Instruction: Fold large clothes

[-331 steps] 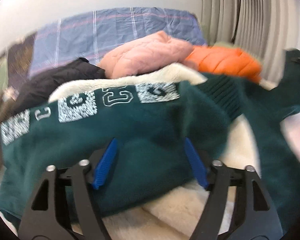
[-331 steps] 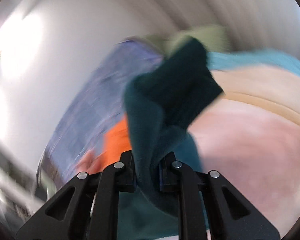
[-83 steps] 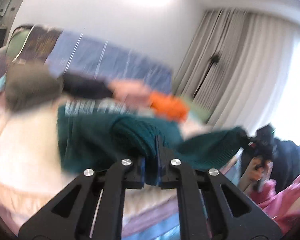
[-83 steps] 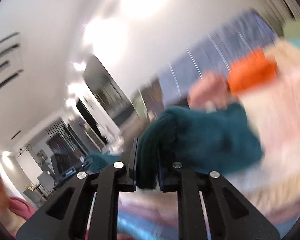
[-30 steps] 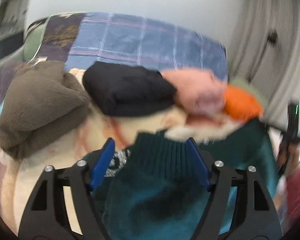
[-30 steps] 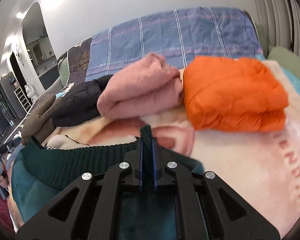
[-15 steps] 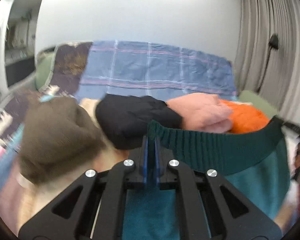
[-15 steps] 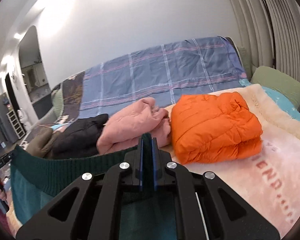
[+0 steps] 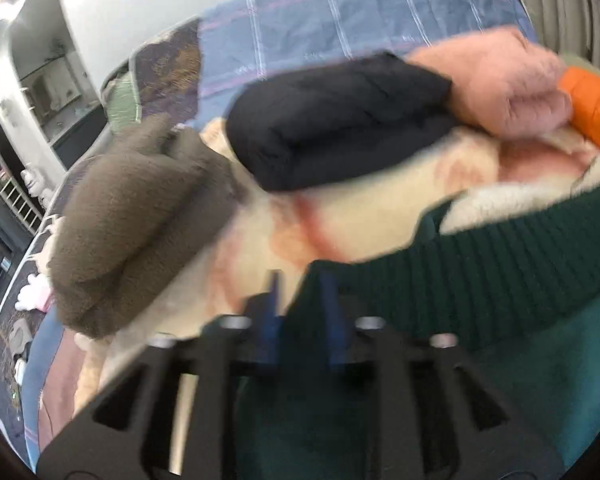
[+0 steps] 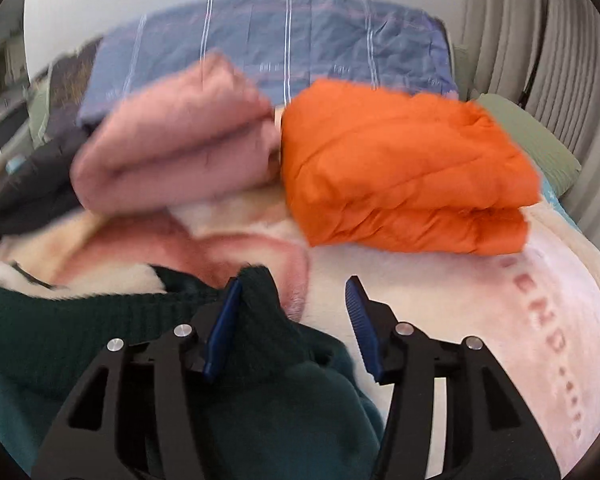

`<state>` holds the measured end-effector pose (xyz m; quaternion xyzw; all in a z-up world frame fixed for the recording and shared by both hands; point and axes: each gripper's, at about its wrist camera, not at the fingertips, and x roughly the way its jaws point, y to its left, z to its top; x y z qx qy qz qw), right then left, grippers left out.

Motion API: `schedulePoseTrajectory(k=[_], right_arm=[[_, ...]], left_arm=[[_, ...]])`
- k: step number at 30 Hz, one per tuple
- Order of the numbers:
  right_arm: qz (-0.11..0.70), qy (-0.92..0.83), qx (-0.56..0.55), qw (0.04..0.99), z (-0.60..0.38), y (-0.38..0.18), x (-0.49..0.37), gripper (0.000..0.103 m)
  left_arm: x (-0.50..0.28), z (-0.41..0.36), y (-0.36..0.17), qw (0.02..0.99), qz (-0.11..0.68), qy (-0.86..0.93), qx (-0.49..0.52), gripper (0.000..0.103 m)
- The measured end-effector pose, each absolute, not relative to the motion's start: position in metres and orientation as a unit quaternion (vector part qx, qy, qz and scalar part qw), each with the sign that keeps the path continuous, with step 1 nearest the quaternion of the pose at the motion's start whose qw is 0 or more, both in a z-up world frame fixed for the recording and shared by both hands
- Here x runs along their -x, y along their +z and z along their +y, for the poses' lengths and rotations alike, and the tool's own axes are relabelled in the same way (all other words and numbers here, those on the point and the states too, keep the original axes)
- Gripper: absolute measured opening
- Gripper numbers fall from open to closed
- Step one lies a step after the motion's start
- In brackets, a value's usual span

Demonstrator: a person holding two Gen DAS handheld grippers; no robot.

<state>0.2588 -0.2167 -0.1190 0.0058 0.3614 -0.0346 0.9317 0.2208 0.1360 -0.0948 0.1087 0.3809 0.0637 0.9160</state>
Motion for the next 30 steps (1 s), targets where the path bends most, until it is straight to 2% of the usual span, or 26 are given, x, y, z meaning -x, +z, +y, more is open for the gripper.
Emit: schedulePoseTrajectory(k=[3, 6, 9, 10, 11, 12, 13, 15, 26, 30], right_arm=[[0.328, -0.028, -0.016, 0.944, -0.211, -0.087, -0.226, 0.053], [0.306, 0.053, -0.03, 0.95, -0.179, -0.059, -0.2, 0.054], [0.3, 0.103, 0.003, 0.948, -0.136, -0.057, -0.187, 0.061], [0.315, 0.098, 0.019, 0.944, -0.124, -0.07, -0.192, 0.064], [0.334, 0.085, 0.029, 0.938, -0.12, -0.085, -0.2, 0.065], [0.352, 0.072, 0.034, 0.932, -0.119, -0.101, -0.209, 0.07], [0.366, 0.071, 0.027, 0.928, -0.124, -0.125, -0.22, 0.071], [0.369, 0.081, -0.002, 0.926, -0.135, -0.144, -0.23, 0.071], [0.363, 0.082, 0.001, 0.928, -0.132, -0.141, -0.223, 0.072], [0.351, 0.06, -0.02, 0.934, -0.138, -0.112, -0.19, 0.072]], left_arm=[[-0.199, 0.14, -0.058, 0.938, 0.34, 0.038, -0.061, 0.04], [-0.184, 0.118, -0.021, 0.952, 0.304, -0.04, -0.007, 0.043], [-0.181, 0.073, -0.017, 0.947, 0.305, -0.1, -0.029, 0.062], [-0.184, 0.058, -0.025, 0.944, 0.31, -0.099, -0.055, 0.071], [-0.188, 0.045, -0.038, 0.941, 0.316, -0.084, -0.087, 0.075], [-0.196, 0.031, -0.062, 0.932, 0.332, -0.057, -0.135, 0.076], [-0.206, 0.025, -0.087, 0.92, 0.355, -0.043, -0.162, 0.077], [-0.217, 0.035, -0.106, 0.92, 0.372, -0.051, -0.109, 0.078], [-0.219, 0.038, -0.104, 0.921, 0.376, -0.049, -0.095, 0.081], [-0.178, 0.062, -0.072, 0.932, 0.353, -0.077, -0.017, 0.079]])
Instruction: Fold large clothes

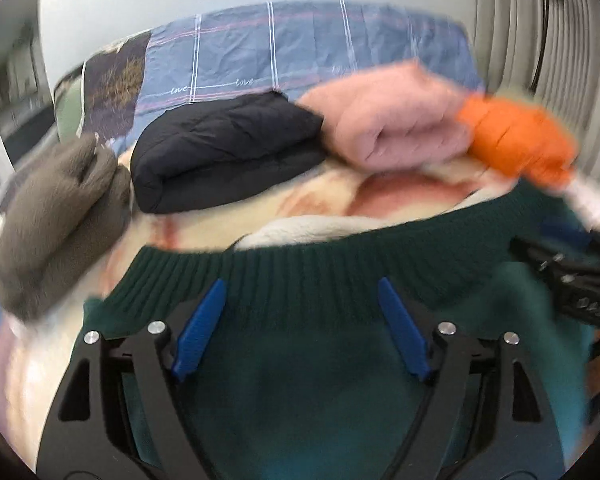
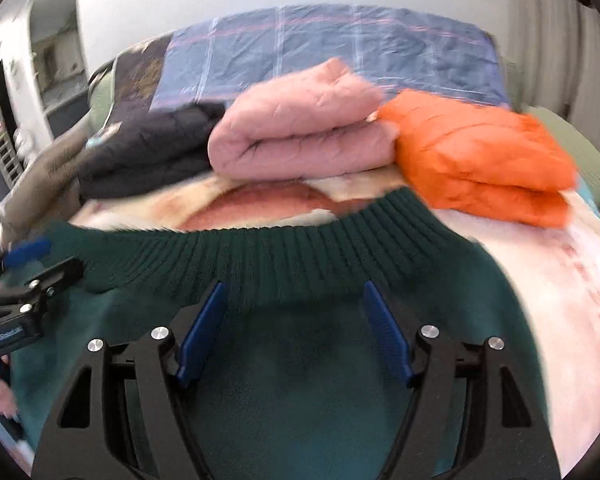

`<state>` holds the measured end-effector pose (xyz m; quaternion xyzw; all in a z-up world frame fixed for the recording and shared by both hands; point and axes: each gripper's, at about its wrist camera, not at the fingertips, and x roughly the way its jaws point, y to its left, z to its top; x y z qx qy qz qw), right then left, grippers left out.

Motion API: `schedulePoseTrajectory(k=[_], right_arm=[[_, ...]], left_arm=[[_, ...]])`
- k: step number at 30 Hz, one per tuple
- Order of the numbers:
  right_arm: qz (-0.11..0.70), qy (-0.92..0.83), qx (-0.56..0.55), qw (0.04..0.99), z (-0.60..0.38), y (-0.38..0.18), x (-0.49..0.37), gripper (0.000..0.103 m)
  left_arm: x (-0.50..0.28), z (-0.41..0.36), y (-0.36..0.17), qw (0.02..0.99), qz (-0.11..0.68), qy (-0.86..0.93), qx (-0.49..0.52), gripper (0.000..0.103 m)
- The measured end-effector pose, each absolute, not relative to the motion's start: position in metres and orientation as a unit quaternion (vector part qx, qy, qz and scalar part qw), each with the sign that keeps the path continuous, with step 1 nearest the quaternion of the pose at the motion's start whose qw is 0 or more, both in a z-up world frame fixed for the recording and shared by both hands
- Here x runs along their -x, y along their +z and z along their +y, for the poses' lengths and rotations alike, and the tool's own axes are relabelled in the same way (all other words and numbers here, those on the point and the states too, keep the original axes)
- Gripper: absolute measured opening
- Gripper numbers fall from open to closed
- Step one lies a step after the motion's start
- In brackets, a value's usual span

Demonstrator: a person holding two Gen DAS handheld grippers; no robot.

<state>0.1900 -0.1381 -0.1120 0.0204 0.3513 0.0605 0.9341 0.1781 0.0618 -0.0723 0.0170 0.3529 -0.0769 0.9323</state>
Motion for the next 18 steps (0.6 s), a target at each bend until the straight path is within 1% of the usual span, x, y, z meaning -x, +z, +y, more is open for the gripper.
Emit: schedulePoseTrajectory(k=[1, 3, 5, 6, 7, 8, 12, 15, 18], right_arm=[[0.339, 0.079, -0.042, 0.937, -0.139, -0.103, -0.175, 0.073], [0.326, 0.107, -0.049, 0.938, -0.135, -0.099, -0.157, 0.078], [0.355, 0.092, -0.009, 0.93, -0.119, -0.126, -0.157, 0.081], [0.349, 0.086, 0.006, 0.933, -0.114, -0.139, -0.157, 0.082], [0.323, 0.072, 0.029, 0.943, -0.108, -0.15, -0.153, 0.082], [0.319, 0.066, 0.033, 0.945, -0.106, -0.15, -0.15, 0.082], [0.326, 0.08, 0.025, 0.942, -0.11, -0.145, -0.151, 0.082], [0.32, 0.086, 0.007, 0.943, -0.123, -0.127, -0.129, 0.082], [0.266, 0.047, -0.011, 0.963, -0.16, -0.104, -0.079, 0.082]], left_arm=[[-0.168, 0.065, -0.067, 0.935, 0.343, -0.084, -0.012, 0.08], [-0.153, 0.068, -0.064, 0.939, 0.333, -0.088, -0.02, 0.085], [-0.155, 0.063, -0.082, 0.927, 0.364, -0.074, -0.047, 0.091], [-0.16, 0.058, -0.105, 0.922, 0.376, -0.069, -0.066, 0.093], [-0.157, 0.056, -0.114, 0.931, 0.352, -0.066, -0.073, 0.095], [-0.154, 0.056, -0.117, 0.935, 0.341, -0.065, -0.076, 0.095], [-0.153, 0.057, -0.114, 0.934, 0.345, -0.064, -0.069, 0.095], [-0.138, 0.062, -0.103, 0.937, 0.338, -0.062, -0.063, 0.093], [-0.102, 0.077, -0.084, 0.946, 0.315, -0.063, -0.048, 0.093]])
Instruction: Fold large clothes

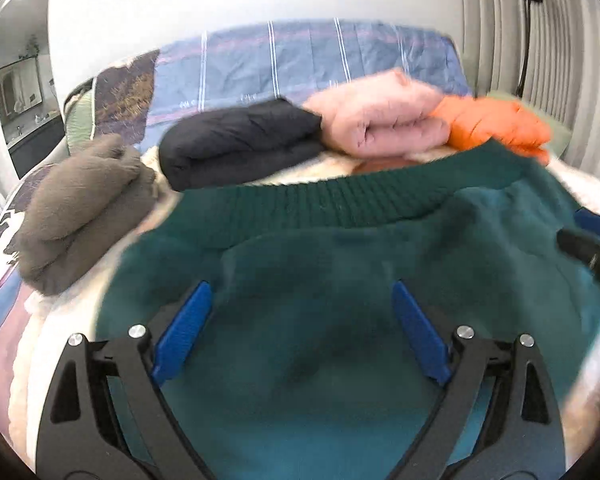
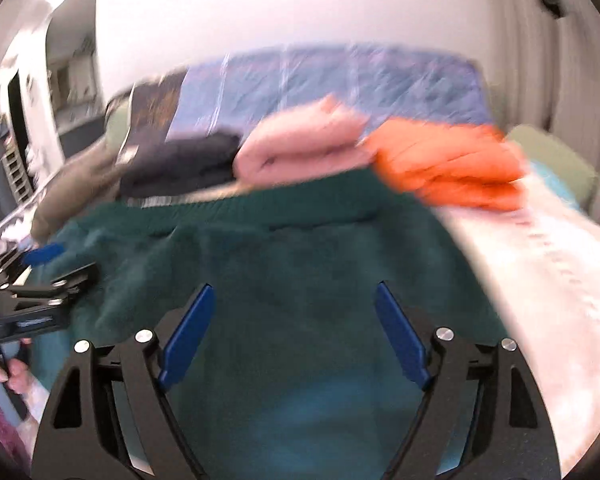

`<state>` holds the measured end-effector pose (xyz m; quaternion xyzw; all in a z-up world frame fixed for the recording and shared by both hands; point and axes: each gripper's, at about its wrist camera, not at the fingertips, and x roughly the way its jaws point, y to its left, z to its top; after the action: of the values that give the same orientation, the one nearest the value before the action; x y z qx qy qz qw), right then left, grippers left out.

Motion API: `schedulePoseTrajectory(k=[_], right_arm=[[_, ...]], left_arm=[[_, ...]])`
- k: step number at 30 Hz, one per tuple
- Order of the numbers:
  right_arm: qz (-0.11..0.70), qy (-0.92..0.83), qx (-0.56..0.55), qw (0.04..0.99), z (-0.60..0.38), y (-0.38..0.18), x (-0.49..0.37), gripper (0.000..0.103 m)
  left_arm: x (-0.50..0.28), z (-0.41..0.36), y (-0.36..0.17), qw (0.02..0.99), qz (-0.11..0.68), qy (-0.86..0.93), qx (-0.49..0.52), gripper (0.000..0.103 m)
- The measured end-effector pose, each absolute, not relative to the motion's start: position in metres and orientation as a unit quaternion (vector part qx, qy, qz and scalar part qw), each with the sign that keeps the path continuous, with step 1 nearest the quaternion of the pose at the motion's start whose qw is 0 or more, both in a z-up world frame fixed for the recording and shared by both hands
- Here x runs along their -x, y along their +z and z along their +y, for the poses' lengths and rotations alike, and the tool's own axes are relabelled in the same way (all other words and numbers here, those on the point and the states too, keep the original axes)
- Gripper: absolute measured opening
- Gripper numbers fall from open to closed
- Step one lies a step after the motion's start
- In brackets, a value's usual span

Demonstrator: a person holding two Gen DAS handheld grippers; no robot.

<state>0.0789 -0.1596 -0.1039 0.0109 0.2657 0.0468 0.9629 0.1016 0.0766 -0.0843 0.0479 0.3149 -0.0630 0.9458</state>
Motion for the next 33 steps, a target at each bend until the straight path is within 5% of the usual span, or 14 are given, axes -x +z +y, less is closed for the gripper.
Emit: schedulePoseTrajectory(k=[6, 13, 24, 33], right_arm=[[0.376, 0.002, -0.102, 0.921, -0.243, -0.176, -0.08, 0.083], [0.373, -0.043, -0.045, 0.926, -0.219, -0.151, -0.075, 0.083], [0.296, 0.035, -0.018, 0.954, -0.182, -0.062, -0.122, 0.083], [0.321, 0.038, 0.006, 0.946, -0.156, -0.078, -0.196, 0.085]], left_arm=[[-0.069, 0.135, -0.118, 0.933, 0.358, -0.032, -0.01, 0.099], [-0.051, 0.121, -0.114, 0.944, 0.325, -0.013, -0.052, 0.097], [-0.074, 0.103, -0.038, 0.965, 0.257, -0.03, -0.048, 0.097], [-0.142, 0.081, -0.043, 0.957, 0.28, -0.042, -0.066, 0.097]])
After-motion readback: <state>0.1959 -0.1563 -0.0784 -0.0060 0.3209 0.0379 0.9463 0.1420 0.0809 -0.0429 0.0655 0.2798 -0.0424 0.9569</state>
